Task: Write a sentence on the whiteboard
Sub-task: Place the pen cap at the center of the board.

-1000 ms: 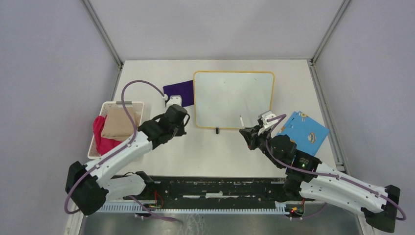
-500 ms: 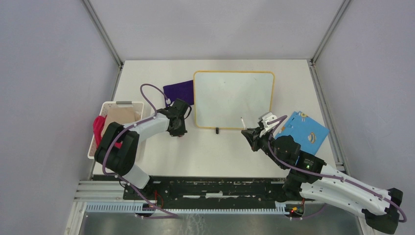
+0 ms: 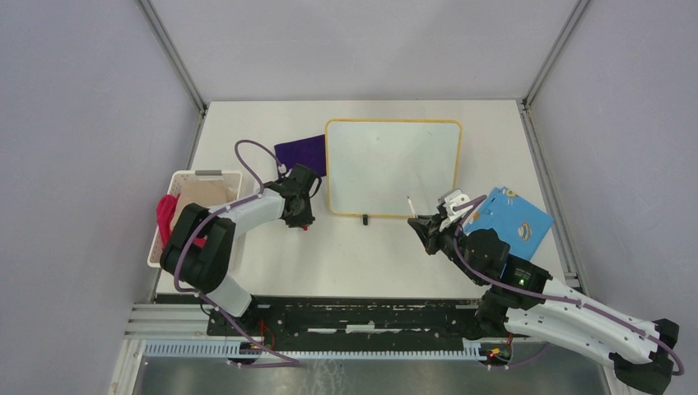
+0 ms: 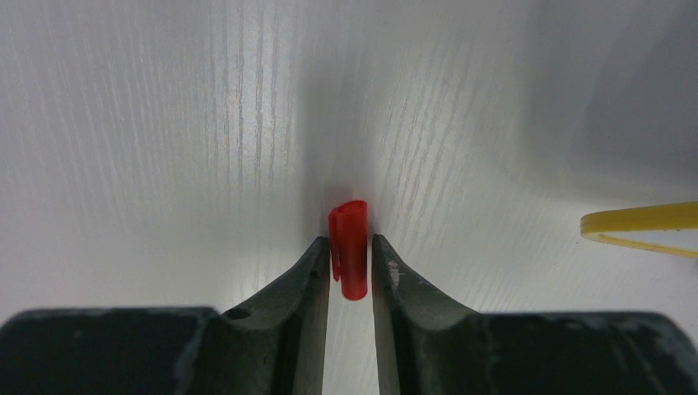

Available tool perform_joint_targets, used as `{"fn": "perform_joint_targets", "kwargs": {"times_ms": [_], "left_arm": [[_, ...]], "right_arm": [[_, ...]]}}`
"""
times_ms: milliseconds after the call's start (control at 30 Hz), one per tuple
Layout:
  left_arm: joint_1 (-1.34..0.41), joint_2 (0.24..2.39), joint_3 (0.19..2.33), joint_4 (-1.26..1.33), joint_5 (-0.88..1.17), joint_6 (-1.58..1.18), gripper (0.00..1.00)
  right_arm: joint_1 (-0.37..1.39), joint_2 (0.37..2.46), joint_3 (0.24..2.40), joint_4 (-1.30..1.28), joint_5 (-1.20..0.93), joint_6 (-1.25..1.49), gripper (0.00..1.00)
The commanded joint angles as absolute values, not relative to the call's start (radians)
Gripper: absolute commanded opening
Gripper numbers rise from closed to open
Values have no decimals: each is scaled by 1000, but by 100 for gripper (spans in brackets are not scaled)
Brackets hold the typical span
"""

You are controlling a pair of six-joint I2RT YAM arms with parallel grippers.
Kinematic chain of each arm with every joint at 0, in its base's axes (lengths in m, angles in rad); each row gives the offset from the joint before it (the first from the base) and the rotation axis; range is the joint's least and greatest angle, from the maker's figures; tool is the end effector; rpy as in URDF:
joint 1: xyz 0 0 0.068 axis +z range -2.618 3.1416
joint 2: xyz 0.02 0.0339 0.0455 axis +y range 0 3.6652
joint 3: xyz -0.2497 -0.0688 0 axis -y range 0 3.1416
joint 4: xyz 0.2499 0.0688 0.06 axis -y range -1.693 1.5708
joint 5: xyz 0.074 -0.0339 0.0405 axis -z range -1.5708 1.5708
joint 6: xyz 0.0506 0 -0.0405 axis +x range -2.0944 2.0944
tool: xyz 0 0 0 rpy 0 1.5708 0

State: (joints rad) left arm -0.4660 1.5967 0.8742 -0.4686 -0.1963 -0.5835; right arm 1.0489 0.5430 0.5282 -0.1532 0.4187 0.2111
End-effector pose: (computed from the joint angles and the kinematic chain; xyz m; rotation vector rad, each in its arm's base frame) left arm 0.2719 -0.1257 0.1281 -0.2108 2.7086 -0.0300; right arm 0.1053 0.1419 0.2787 -0.4200 1.7065 0.5639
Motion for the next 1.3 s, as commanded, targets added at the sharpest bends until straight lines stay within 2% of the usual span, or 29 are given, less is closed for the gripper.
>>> {"fn": "perform_joint_targets", "kwargs": {"times_ms": [0, 133, 200, 233, 400, 467, 533, 633, 800, 1000, 1133, 1200, 1267], "left_arm": [[-461, 1633, 867, -451, -169, -625, 32], [-461, 1621, 862, -450, -172, -636, 33], [-460, 1601, 859, -451, -177, -642, 38], [-460, 1584, 856, -451, -180, -644, 43], [-460, 1413, 856, -456, -189, -656, 80], [-462, 1321, 872, -453, -179, -647, 88], [-462, 1216, 882, -415, -138, -612, 91], [-462, 1046, 881, -295, 13, -535, 99], [-486, 920, 890, -40, 323, -445, 100], [-529, 1002, 899, 262, 455, -598, 100], [-537, 1060, 934, 322, 549, -628, 100], [-539, 1090, 951, 331, 666, -620, 100], [-548, 1090, 889, 470, 787, -654, 100]], "right_arm": [[1049, 547, 577, -137, 412, 198, 0], [1048, 551, 577, -139, 407, 198, 0], [1047, 551, 576, -143, 407, 203, 0], [1048, 551, 576, -144, 407, 203, 0], [1046, 554, 594, -148, 394, 201, 0], [1048, 558, 603, -145, 387, 194, 0], [1048, 561, 610, -134, 367, 177, 0], [1048, 567, 615, -114, 325, 150, 0], [1048, 578, 631, -78, 261, 112, 0], [1048, 616, 668, -56, 253, 76, 0], [1048, 634, 673, -40, 222, 67, 0], [1047, 643, 676, -40, 184, 58, 0], [1048, 654, 686, -46, 134, 48, 0]]}}
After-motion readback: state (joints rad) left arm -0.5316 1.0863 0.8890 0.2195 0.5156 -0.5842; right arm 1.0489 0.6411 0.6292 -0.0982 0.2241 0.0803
